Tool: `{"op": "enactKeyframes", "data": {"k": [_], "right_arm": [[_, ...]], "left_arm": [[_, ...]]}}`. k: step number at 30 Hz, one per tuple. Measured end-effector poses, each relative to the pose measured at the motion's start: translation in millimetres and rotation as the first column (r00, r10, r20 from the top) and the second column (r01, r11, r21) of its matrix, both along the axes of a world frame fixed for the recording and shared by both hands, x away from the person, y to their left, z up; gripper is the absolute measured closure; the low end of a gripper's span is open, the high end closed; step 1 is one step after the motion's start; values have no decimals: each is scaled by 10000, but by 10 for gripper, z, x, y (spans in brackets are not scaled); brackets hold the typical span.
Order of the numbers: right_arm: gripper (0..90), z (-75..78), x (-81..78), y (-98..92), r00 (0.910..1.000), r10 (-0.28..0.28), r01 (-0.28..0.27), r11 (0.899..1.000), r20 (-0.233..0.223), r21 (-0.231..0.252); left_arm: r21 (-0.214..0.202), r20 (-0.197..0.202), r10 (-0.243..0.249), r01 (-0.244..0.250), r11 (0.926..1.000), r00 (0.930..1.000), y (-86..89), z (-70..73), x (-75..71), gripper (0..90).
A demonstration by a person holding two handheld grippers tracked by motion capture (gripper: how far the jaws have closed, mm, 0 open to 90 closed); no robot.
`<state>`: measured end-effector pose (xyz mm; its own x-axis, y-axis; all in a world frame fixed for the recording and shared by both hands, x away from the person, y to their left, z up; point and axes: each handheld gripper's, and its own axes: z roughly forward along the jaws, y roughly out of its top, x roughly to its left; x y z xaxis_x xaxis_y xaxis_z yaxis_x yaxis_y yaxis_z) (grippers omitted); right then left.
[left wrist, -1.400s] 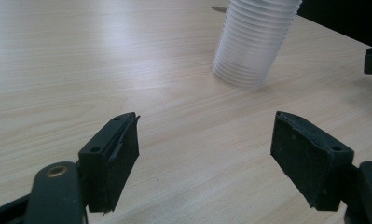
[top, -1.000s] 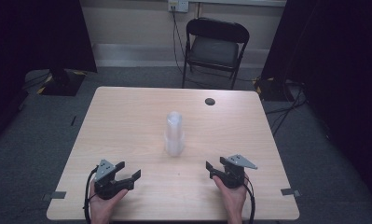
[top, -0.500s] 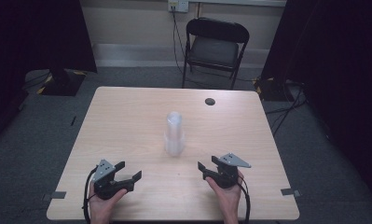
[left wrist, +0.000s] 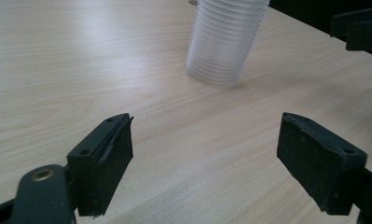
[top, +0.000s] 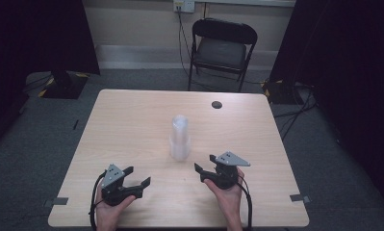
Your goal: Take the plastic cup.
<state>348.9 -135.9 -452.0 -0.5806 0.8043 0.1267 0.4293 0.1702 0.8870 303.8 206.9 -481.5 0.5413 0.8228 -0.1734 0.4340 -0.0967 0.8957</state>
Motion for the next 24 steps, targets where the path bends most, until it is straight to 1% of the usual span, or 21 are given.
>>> {"op": "enactKeyframes", "data": {"k": [5,6,8,9,12,13,14,15,16,17,19,20,21,22,23,24], "right_arm": [[301,58,43,54,9997,218,-216,9996,117,-160],[299,85,67,79,9992,336,-333,9993,207,-176],[298,99,83,93,9989,401,-398,9991,222,-147],[292,129,123,129,9980,558,-552,9983,311,-189],[284,164,165,168,9971,654,-644,9976,382,-271],[284,182,184,183,9961,742,-729,9969,472,-290],[279,220,222,214,9949,875,-864,9960,501,-239],[272,236,244,227,9940,948,-938,9954,538,-210],[272,236,244,227,9940,948,-938,9954,538,-210],[264,259,290,253,9933,1006,-993,9947,566,-256],[258,268,309,265,9935,1003,-990,9947,530,-268],[254,287,353,290,9922,1084,-1071,9940,616,-239],[254,287,353,290,9922,1084,-1071,9940,616,-239],[243,305,388,316,9916,1136,-1118,9932,616,-316],[243,305,388,316,9916,1136,-1118,9932,616,-316],[237,331,429,343,9909,1161,-1137,9928,686,-370]], "left_arm": [[-19,-16,-29,29,10000,10000,-8,20,2,182],[25,44,-51,51,10000,10000,-16,33,11,182],[43,28,-57,57,10000,10000,-22,40,15,182],[-15,46,-64,64,10000,10000,-31,43,19,182],[43,45,-124,123,9999,9999,-50,45,24,182],[82,47,-148,148,9999,9999,-55,42,24,182],[43,30,-150,150,9999,9999,-69,33,20,182],[108,25,-186,186,9998,9998,-73,30,19,182],[108,25,-186,186,9998,9998,-73,30,19,182],[172,34,-182,182,9997,9998,-84,23,15,182],[138,23,-191,190,9997,9998,-87,21,13,182],[154,28,-183,182,9997,9998,-89,21,13,182],[154,28,-183,182,9997,9998,-89,21,13,182],[125,45,-194,194,9997,9998,-87,22,15,182],[125,45,-194,194,9997,9998,-87,22,15,182],[147,23,-199,198,9997,9998,-86,23,15,182]]}}
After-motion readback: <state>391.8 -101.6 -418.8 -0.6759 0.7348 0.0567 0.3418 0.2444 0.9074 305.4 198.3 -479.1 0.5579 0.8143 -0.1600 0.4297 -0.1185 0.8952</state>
